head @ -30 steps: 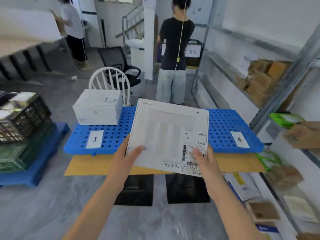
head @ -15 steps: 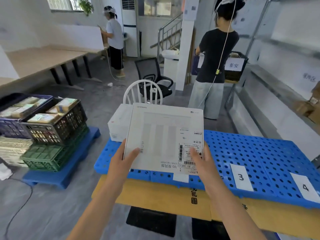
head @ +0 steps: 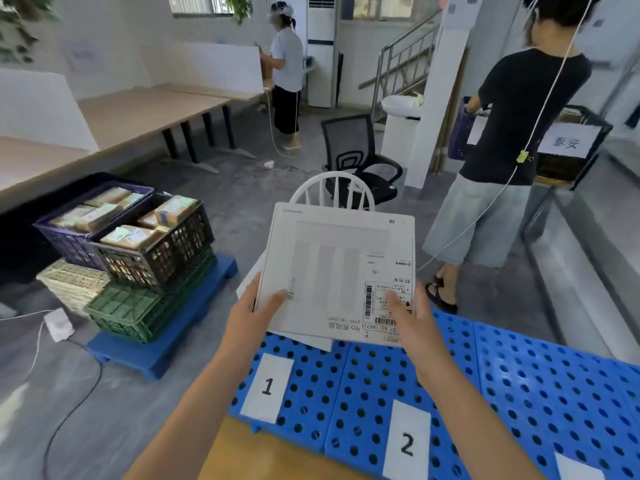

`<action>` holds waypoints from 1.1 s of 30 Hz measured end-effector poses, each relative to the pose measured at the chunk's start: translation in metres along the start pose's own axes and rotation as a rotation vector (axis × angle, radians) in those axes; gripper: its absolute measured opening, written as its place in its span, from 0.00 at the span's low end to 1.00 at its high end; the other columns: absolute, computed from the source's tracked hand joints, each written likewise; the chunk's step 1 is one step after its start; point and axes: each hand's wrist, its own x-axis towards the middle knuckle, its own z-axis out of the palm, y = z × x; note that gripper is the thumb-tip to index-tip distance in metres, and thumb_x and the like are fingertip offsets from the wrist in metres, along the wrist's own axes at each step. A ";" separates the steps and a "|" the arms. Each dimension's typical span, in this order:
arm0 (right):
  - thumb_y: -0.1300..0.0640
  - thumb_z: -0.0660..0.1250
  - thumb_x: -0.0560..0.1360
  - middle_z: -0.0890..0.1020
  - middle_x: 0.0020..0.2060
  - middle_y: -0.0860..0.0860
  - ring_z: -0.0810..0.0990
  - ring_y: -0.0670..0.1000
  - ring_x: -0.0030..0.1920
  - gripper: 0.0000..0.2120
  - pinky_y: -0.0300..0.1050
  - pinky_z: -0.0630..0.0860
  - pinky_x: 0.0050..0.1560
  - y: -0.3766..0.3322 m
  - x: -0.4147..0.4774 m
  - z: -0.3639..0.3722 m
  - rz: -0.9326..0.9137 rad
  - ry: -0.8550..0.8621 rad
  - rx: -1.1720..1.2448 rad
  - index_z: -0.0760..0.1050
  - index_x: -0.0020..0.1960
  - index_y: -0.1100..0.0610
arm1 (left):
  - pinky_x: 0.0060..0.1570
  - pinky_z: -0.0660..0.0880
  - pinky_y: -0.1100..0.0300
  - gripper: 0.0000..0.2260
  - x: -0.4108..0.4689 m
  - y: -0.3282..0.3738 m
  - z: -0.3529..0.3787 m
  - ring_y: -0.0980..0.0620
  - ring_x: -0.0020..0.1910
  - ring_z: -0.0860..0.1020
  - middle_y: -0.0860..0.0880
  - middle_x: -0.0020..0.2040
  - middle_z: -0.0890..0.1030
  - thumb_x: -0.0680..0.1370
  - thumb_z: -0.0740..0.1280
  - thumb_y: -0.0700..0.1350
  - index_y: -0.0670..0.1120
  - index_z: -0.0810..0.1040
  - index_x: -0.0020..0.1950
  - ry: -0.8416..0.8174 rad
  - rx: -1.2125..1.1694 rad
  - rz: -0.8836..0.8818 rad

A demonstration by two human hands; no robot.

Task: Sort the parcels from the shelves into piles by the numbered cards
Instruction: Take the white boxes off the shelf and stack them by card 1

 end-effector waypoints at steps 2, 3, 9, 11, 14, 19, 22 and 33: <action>0.46 0.61 0.79 0.74 0.64 0.38 0.73 0.40 0.61 0.22 0.42 0.70 0.60 0.002 0.019 0.012 0.002 -0.008 -0.005 0.62 0.71 0.39 | 0.44 0.73 0.66 0.18 0.020 -0.001 -0.007 0.60 0.55 0.78 0.61 0.58 0.80 0.79 0.65 0.50 0.62 0.71 0.68 0.004 0.004 -0.008; 0.47 0.61 0.80 0.74 0.64 0.39 0.74 0.39 0.60 0.19 0.39 0.71 0.57 0.003 0.028 0.020 0.005 -0.014 -0.003 0.63 0.69 0.38 | 0.45 0.74 0.66 0.18 0.029 -0.001 -0.011 0.59 0.54 0.78 0.61 0.58 0.80 0.79 0.65 0.50 0.62 0.71 0.68 0.007 0.006 -0.014; 0.50 0.61 0.81 0.75 0.60 0.38 0.74 0.33 0.54 0.20 0.31 0.72 0.42 0.003 0.077 0.070 0.077 -0.013 -0.003 0.63 0.71 0.40 | 0.49 0.77 0.58 0.14 0.097 0.002 -0.045 0.57 0.52 0.81 0.61 0.53 0.82 0.78 0.66 0.49 0.63 0.75 0.62 0.005 0.050 -0.058; 0.49 0.61 0.81 0.75 0.57 0.36 0.73 0.33 0.53 0.21 0.31 0.72 0.41 0.003 0.087 0.085 0.095 0.018 -0.008 0.62 0.72 0.41 | 0.44 0.75 0.63 0.12 0.118 0.005 -0.053 0.60 0.50 0.80 0.62 0.51 0.81 0.79 0.66 0.49 0.64 0.74 0.59 -0.004 0.074 -0.064; 0.49 0.60 0.81 0.74 0.59 0.36 0.74 0.37 0.56 0.21 0.32 0.70 0.46 0.004 0.103 0.101 0.126 0.059 -0.044 0.61 0.71 0.39 | 0.37 0.72 0.69 0.12 0.146 0.003 -0.061 0.64 0.47 0.79 0.63 0.50 0.81 0.78 0.66 0.50 0.62 0.75 0.60 -0.031 0.124 -0.091; 0.46 0.60 0.80 0.72 0.66 0.41 0.74 0.44 0.61 0.27 0.42 0.71 0.58 0.012 0.124 0.118 0.199 0.155 -0.109 0.54 0.75 0.39 | 0.34 0.69 0.73 0.14 0.184 -0.009 -0.068 0.65 0.45 0.76 0.62 0.50 0.79 0.79 0.65 0.49 0.57 0.74 0.64 -0.109 0.155 -0.142; 0.44 0.60 0.79 0.72 0.67 0.42 0.73 0.47 0.64 0.27 0.47 0.72 0.62 0.020 0.131 0.128 0.241 0.202 -0.165 0.55 0.75 0.38 | 0.34 0.69 0.70 0.14 0.202 -0.015 -0.071 0.64 0.45 0.76 0.61 0.50 0.79 0.79 0.65 0.48 0.58 0.74 0.64 -0.151 0.132 -0.192; 0.42 0.57 0.80 0.69 0.68 0.40 0.70 0.46 0.66 0.26 0.45 0.68 0.62 0.038 0.131 0.148 0.314 0.303 -0.298 0.56 0.76 0.43 | 0.46 0.76 0.61 0.14 0.215 -0.038 -0.088 0.58 0.51 0.79 0.60 0.52 0.81 0.78 0.67 0.47 0.58 0.76 0.62 -0.206 0.089 -0.186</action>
